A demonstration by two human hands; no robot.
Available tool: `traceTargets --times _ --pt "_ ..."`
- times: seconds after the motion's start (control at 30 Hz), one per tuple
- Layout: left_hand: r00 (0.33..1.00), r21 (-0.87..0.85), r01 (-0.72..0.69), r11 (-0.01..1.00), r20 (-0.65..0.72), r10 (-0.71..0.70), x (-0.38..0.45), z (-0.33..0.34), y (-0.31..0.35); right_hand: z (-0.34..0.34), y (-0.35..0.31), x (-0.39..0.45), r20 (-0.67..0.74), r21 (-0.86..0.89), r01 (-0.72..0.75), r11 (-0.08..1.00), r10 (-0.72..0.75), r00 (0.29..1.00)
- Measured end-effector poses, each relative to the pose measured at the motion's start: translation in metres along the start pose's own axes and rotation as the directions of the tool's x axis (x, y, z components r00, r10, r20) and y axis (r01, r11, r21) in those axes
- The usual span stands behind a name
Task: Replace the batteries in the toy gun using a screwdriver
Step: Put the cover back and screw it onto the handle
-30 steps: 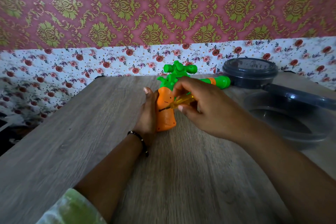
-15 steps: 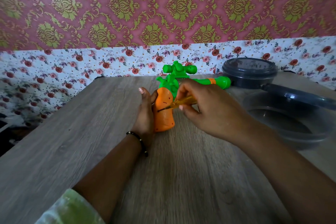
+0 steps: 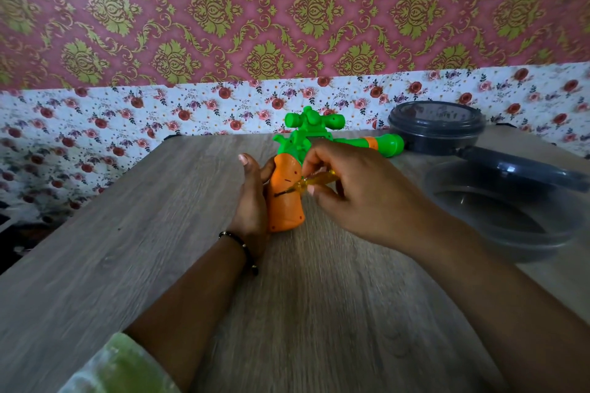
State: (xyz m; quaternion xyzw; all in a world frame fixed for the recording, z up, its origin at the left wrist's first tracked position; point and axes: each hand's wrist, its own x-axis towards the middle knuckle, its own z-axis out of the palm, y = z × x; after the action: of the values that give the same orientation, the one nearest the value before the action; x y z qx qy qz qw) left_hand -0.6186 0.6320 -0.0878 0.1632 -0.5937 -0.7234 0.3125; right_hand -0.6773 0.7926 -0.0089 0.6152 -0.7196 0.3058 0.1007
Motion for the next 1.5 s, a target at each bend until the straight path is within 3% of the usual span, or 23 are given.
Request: traceTargets --times 0.23,0.3,0.4,0.53,0.63,0.7,0.9,1.03,1.13,1.23,1.33,1.4,1.5 --pt "1.000 0.006 -0.017 1.000 0.001 0.017 -0.001 0.001 0.001 0.004 -0.005 -0.003 -0.201 -0.360 -0.050 0.931 -0.025 0.979" --pt "1.000 0.016 -0.016 1.000 0.009 0.016 -0.003 0.001 0.001 0.005 -0.009 -0.004 -0.164 -0.295 -0.021 0.955 -0.029 0.986" --pt "1.000 0.020 -0.019 1.000 0.018 0.018 -0.002 0.002 0.000 0.002 -0.008 -0.001 -0.051 -0.034 0.016 0.999 -0.018 0.999" --pt "0.999 0.027 -0.043 0.999 -0.002 0.043 -0.002 0.003 -0.001 0.001 -0.007 0.000 -0.085 -0.167 0.031 0.985 -0.046 0.995" --pt "0.998 0.078 -0.049 0.996 -0.030 0.051 -0.001 0.003 0.000 0.004 -0.011 -0.002 -0.201 -0.301 -0.033 0.953 -0.030 0.979" --pt "0.999 0.085 -0.043 0.995 -0.020 0.045 -0.001 0.002 -0.002 0.004 -0.013 -0.003 -0.213 -0.298 -0.079 0.951 0.014 0.977" --pt "0.998 0.051 -0.064 0.997 0.019 0.063 0.000 0.000 -0.002 0.002 -0.005 -0.001 -0.061 0.013 -0.055 0.998 0.056 0.997" --pt "0.996 0.080 -0.082 0.993 0.024 0.080 0.001 0.000 -0.004 0.003 -0.001 0.002 -0.082 0.186 -0.005 0.983 0.020 0.996" --pt "0.996 0.091 -0.086 0.992 0.027 0.084 0.001 0.000 -0.004 0.008 0.000 0.002 -0.172 0.109 0.031 0.994 -0.012 0.985" --pt "0.997 0.089 -0.082 0.993 0.017 0.081 0.002 0.000 -0.004 0.009 0.001 -0.001 -0.260 -0.137 -0.036 0.990 -0.001 0.966" --pt "0.996 0.088 -0.082 0.993 0.038 0.079 0.002 0.000 -0.004 0.010 -0.001 -0.002 -0.243 -0.296 -0.051 0.954 -0.023 0.970" --pt "0.998 0.074 -0.062 0.995 0.024 0.060 0.002 0.000 -0.004 0.008 -0.001 -0.002 -0.173 -0.214 -0.026 0.976 -0.012 0.985" --pt "0.999 0.082 -0.051 0.995 0.012 0.051 0.003 -0.002 -0.004 0.004 -0.001 0.000 -0.038 0.062 0.007 0.998 -0.004 0.999"
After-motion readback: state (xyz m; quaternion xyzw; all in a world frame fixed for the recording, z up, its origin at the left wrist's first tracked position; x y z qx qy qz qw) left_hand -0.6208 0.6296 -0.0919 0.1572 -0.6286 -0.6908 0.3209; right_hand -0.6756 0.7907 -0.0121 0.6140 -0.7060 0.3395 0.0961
